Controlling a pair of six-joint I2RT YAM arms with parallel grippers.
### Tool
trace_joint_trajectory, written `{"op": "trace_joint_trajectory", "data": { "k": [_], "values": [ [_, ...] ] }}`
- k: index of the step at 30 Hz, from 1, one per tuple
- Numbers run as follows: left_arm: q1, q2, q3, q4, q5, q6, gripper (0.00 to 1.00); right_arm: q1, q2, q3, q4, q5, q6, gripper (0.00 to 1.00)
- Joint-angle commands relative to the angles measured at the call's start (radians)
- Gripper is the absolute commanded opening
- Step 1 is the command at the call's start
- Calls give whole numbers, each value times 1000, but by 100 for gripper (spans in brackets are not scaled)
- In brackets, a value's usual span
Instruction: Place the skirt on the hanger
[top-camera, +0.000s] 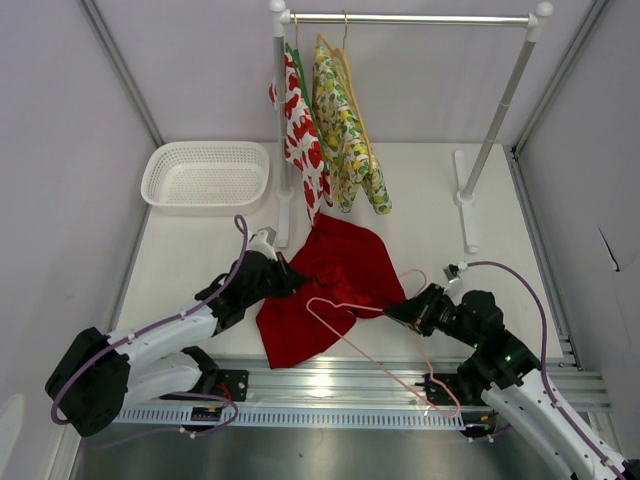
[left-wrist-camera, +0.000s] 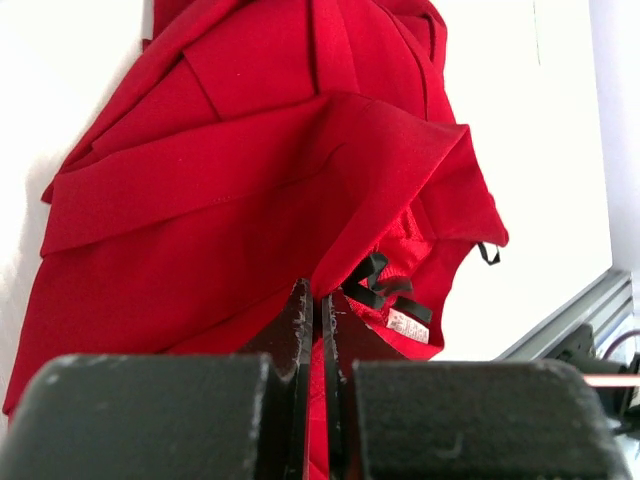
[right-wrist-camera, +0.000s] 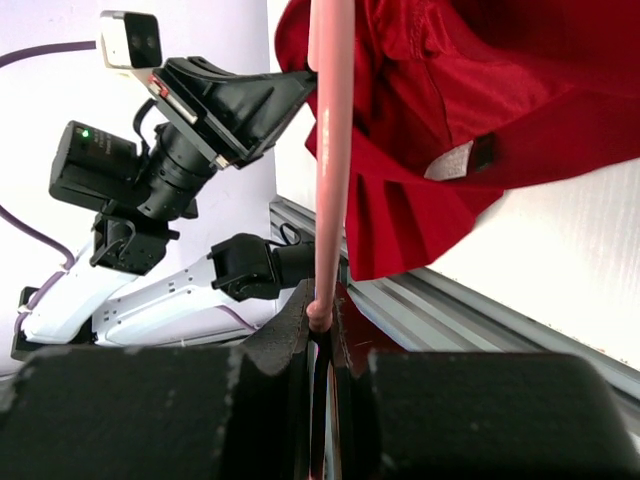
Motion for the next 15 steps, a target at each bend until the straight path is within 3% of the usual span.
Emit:
{"op": "trace_joint_trajectory", "data": {
  "k": [1,8,15],
  "values": [
    [14,-21,46,29,-50,-54,0,7,-3,44,-2,-21,-15,0],
    [14,-14,37,37,-33,-53,0,7,-48,30,28,48,-1,0],
    [14,-29,14,44,-21,-53,0,9,-39,-34,176,156,62,0]
  ]
}}
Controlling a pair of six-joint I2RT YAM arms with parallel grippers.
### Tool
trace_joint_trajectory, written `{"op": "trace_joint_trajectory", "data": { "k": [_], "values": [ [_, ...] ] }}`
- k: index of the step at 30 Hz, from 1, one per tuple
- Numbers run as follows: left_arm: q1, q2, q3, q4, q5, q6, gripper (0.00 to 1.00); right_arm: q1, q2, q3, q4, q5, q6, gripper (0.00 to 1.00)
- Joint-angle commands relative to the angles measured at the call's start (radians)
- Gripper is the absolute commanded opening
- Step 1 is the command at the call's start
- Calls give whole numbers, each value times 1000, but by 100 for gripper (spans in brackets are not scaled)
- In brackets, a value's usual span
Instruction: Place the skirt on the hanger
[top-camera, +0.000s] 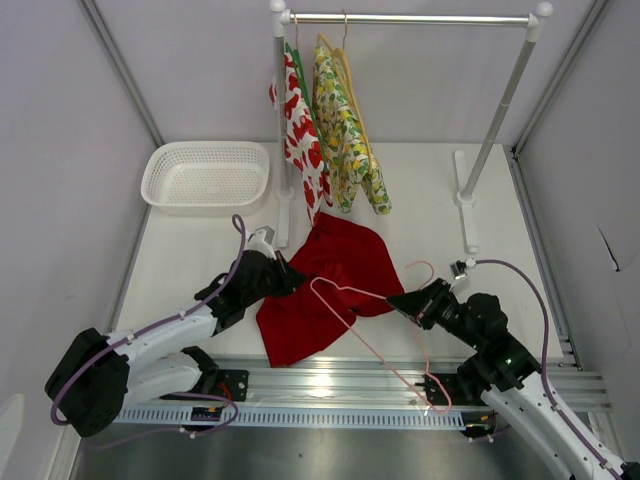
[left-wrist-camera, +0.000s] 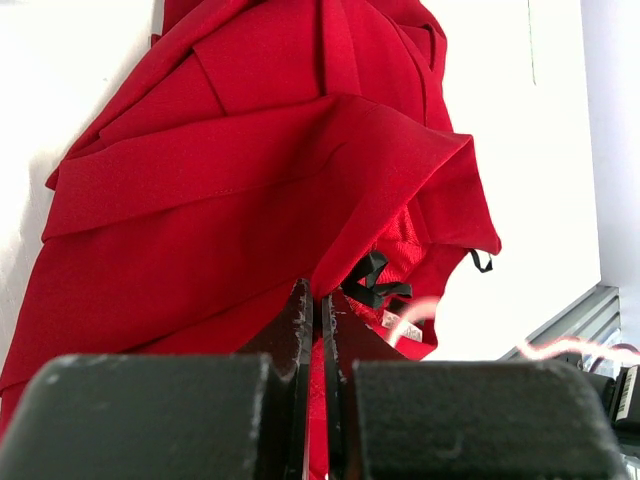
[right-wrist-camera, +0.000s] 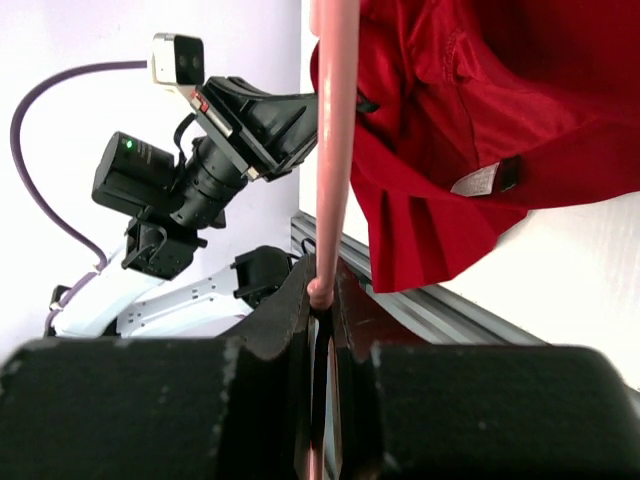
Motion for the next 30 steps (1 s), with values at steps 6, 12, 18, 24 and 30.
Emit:
{"op": "trace_joint_trajectory", "data": {
  "k": [6,12,18,24,30],
  "values": [
    [11,-31,17,40,-3,-8,0,7,31,-14,104,81,32,0],
    [11,-19,17,52,0,-10,0,19,26,-11,83,76,33,0],
    [11,-19,15,52,0,-10,0,37,12,-20,74,81,59,0],
    [11,-19,14,53,-2,-10,0,59,1,-19,25,91,62,0],
    [11,-21,9,53,0,-10,0,64,-37,-43,21,128,90,0]
  ]
}}
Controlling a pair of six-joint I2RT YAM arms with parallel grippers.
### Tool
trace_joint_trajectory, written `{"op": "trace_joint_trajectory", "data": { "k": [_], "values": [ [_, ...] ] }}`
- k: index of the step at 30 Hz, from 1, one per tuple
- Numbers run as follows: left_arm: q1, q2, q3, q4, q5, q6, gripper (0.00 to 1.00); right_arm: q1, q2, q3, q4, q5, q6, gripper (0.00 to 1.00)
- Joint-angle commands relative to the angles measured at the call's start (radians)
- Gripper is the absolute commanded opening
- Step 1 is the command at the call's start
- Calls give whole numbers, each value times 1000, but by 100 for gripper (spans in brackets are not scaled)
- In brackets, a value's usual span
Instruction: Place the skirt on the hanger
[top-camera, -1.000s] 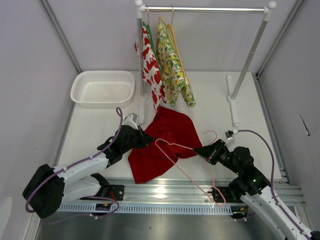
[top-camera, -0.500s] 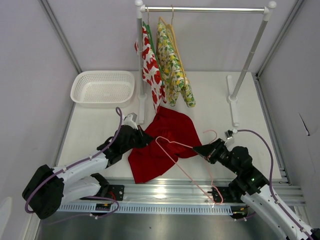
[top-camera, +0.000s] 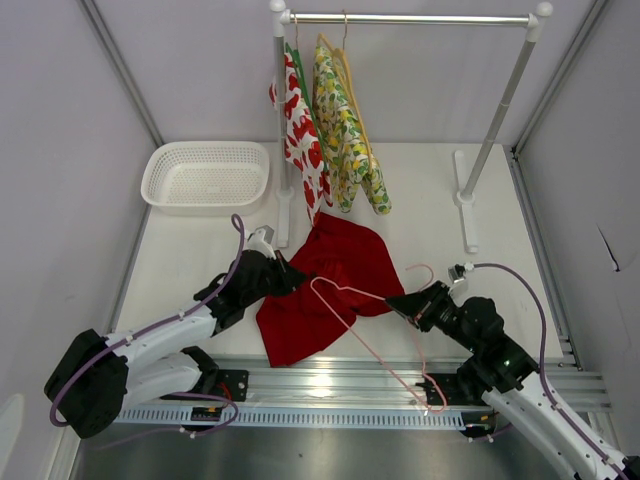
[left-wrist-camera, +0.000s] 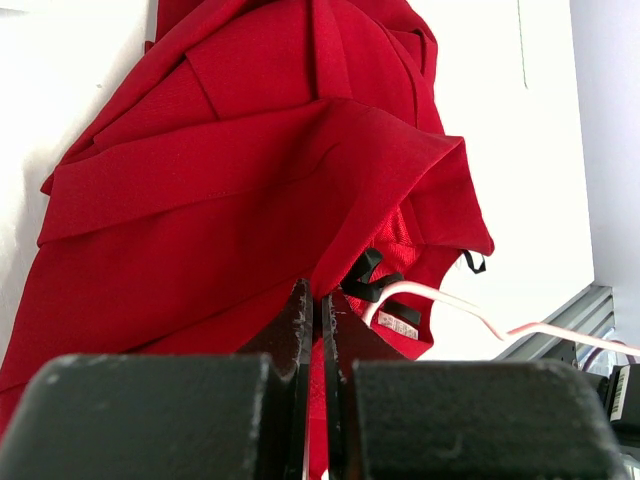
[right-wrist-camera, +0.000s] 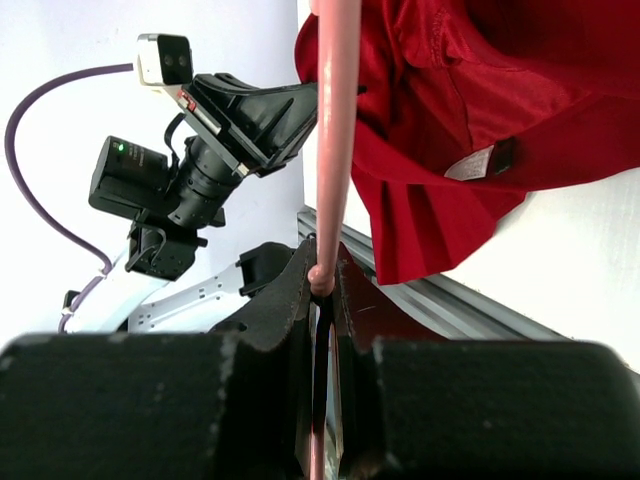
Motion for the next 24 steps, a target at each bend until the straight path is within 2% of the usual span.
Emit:
{"op": "trace_joint_trajectory", "data": {
  "k": [1,12,24],
  "values": [
    [9,-15,12,47,-3,-11,0,7,-29,-23,11,45,35,0],
    [10,-18,9,42,-3,-8,0,11,-35,-29,-26,98,78,0],
    [9,-18,11,33,-3,5,0,11,-40,-104,124,94,113,0]
  ]
}}
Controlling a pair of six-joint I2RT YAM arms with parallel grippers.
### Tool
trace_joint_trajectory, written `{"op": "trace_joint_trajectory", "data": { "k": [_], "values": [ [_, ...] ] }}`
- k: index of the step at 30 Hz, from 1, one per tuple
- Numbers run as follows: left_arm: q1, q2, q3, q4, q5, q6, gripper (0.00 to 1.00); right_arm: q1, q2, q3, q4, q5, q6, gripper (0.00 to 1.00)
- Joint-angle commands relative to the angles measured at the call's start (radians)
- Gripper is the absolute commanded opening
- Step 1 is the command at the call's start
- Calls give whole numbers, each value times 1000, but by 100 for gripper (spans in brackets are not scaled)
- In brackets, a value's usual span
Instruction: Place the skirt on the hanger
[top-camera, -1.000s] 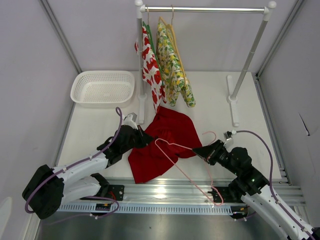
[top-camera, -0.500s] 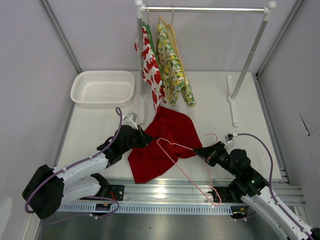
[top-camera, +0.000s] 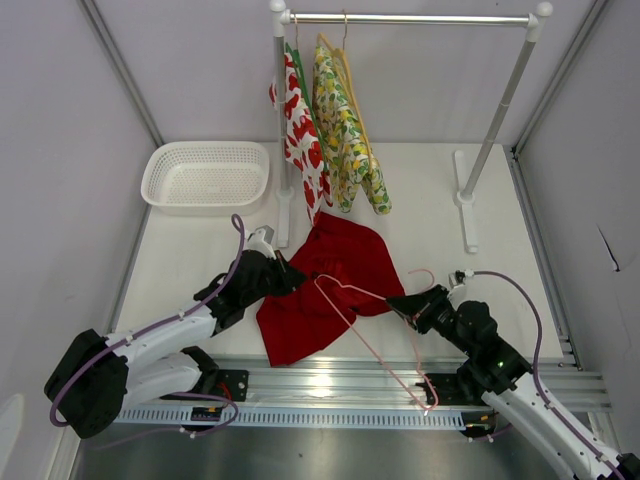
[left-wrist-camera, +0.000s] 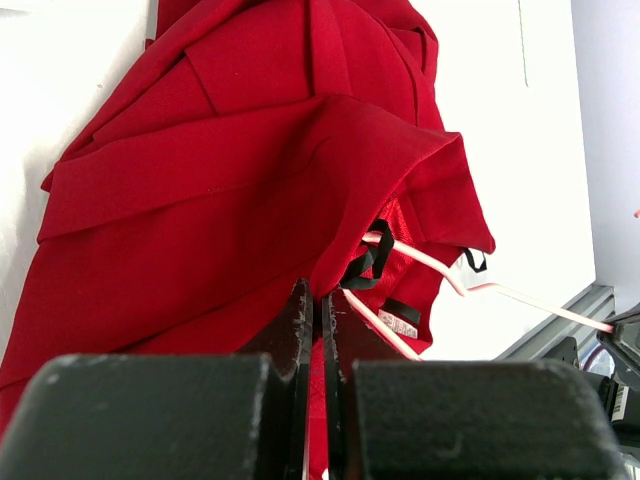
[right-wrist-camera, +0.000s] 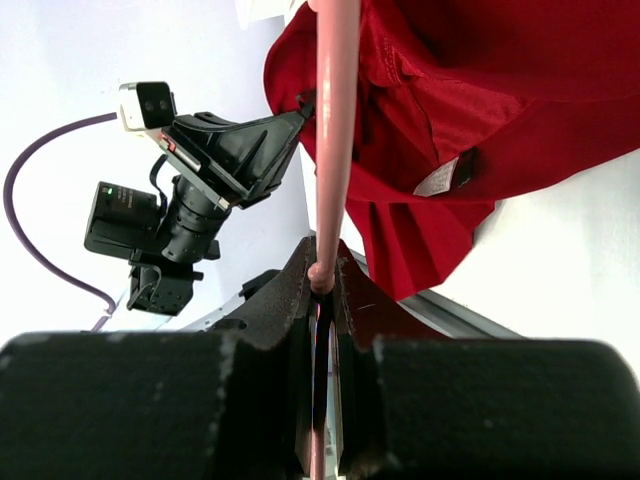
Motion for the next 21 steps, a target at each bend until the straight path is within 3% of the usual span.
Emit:
{"op": "trace_joint_trajectory", "data": {
  "k": [1,21],
  "values": [
    [9,-18,11,35,-3,5,0,6,-5,-11,91,22,21,0],
    [10,-8,9,21,-3,12,0,6,-5,-25,183,29,5,0]
  ]
}}
